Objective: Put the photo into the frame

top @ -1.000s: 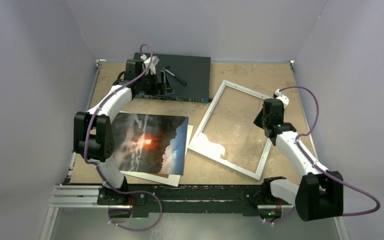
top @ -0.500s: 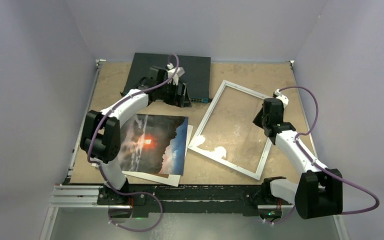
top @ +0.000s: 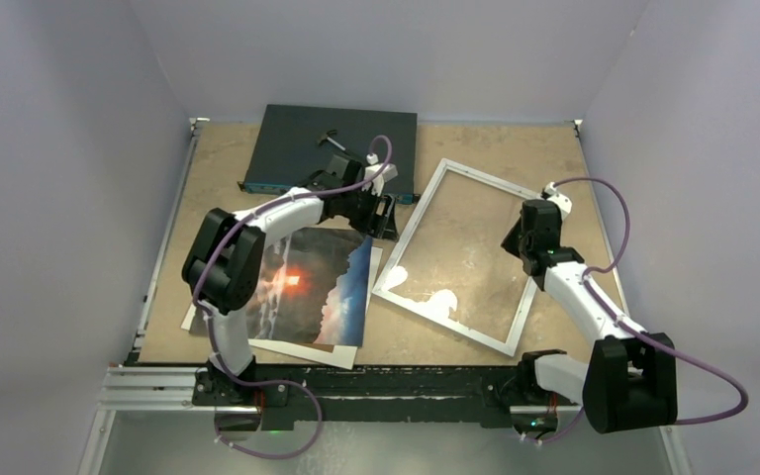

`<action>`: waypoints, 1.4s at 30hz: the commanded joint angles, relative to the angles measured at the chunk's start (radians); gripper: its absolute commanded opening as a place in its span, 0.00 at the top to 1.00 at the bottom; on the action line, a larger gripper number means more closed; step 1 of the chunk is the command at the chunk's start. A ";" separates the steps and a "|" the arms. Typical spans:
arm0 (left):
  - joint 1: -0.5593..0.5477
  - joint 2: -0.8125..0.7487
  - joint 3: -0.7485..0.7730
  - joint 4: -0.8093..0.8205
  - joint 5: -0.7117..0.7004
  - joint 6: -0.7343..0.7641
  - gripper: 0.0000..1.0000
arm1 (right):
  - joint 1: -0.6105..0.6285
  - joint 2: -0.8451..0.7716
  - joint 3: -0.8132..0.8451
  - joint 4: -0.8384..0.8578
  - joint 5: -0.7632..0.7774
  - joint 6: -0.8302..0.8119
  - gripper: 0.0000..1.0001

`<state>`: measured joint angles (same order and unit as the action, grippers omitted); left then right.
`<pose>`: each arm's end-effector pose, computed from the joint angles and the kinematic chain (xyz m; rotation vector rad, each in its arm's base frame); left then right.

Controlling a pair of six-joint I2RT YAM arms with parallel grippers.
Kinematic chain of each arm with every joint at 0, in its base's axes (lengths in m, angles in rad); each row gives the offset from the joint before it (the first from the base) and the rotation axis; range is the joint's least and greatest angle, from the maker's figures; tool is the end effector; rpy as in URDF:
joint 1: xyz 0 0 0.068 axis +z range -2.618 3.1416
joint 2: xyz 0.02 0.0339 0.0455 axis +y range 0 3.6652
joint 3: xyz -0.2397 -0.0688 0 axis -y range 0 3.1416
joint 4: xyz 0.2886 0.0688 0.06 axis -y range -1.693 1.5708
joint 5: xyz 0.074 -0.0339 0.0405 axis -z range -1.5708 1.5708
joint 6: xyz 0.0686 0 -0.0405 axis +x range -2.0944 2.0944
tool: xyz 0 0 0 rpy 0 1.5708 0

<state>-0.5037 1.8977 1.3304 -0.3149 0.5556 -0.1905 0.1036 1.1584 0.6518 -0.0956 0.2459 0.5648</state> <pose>0.3825 -0.2521 0.1339 0.6442 2.4364 -0.9781 0.3212 0.0166 0.1659 0.6276 2.0615 0.1200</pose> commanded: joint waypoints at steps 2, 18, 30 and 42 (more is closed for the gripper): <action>-0.025 0.024 -0.007 0.079 -0.007 0.012 0.30 | 0.001 -0.005 -0.023 0.024 0.008 0.025 1.00; -0.064 0.086 -0.013 0.077 -0.083 0.042 0.26 | 0.001 0.028 -0.076 0.055 0.029 0.084 1.00; -0.063 0.043 -0.025 0.093 -0.074 0.038 0.30 | 0.001 0.080 -0.047 0.021 0.070 0.122 0.95; -0.063 0.006 -0.037 0.102 -0.092 0.057 0.30 | 0.002 0.034 -0.032 0.002 0.072 0.132 0.41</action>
<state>-0.5636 1.9617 1.3090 -0.2478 0.4671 -0.1596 0.0978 1.2228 0.5953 -0.0681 0.3157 0.6743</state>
